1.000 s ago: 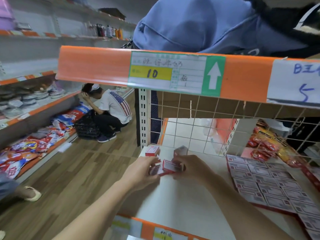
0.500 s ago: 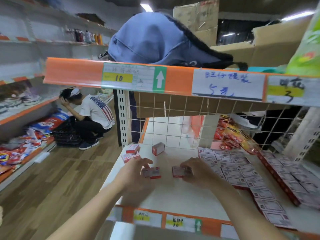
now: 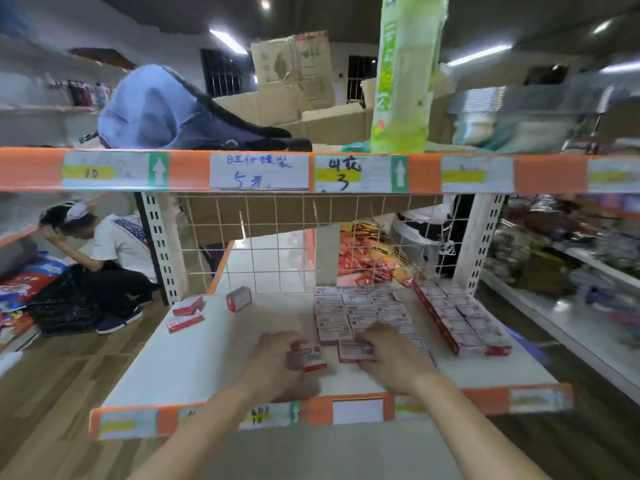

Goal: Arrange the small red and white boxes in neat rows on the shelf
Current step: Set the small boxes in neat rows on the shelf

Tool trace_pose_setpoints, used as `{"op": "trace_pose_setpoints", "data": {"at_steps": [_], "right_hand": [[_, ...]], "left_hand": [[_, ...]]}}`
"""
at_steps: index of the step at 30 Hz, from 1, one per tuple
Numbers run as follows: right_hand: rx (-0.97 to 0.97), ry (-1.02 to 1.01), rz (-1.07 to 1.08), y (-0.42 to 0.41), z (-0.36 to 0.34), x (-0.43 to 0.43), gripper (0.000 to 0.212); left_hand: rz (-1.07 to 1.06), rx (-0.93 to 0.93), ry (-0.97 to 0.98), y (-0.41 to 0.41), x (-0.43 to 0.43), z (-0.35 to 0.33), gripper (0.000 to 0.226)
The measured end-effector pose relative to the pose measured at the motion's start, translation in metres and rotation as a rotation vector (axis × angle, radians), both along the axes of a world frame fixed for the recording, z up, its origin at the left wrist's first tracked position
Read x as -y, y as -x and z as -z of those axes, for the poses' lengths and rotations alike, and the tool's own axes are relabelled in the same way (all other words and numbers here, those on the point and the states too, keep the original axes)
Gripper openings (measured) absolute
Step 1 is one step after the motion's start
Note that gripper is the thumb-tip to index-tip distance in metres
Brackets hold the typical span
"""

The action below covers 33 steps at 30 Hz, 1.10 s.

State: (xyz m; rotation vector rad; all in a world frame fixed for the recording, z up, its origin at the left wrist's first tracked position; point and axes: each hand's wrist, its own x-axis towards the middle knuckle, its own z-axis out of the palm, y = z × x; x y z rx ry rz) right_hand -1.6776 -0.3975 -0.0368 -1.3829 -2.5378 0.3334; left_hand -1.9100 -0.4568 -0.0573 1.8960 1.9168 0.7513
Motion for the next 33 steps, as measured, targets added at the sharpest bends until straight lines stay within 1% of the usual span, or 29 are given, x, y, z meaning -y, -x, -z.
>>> {"op": "trace_pose_setpoints", "data": {"at_steps": [2, 8, 11, 13, 17, 28, 33], "right_hand": [[0.013, -0.028, 0.031, -0.01, 0.0, 0.002, 0.047], [0.021, -0.054, 0.072, -0.022, 0.006, 0.001, 0.048], [0.011, -0.078, 0.079, -0.018, 0.011, -0.004, 0.045], [-0.004, -0.082, 0.077, -0.016, 0.016, -0.008, 0.042], [-0.033, -0.09, 0.081, -0.017, 0.027, -0.016, 0.039], [-0.023, -0.116, 0.136, -0.022, 0.031, -0.025, 0.036], [-0.005, -0.118, 0.165, -0.018, 0.031, -0.022, 0.034]], "left_hand": [[0.002, -0.025, -0.009, -0.013, -0.003, 0.001, 0.053], [0.098, -0.028, -0.039, -0.039, -0.012, 0.002, 0.035], [0.09, -0.004, -0.04, -0.038, -0.022, 0.008, 0.033], [0.101, 0.014, -0.046, -0.035, -0.03, 0.015, 0.026], [0.084, -0.045, -0.078, -0.034, -0.043, 0.025, 0.012], [0.08, -0.059, -0.093, -0.043, -0.057, 0.035, 0.023], [0.091, -0.066, -0.107, -0.043, -0.057, 0.037, 0.021]]}}
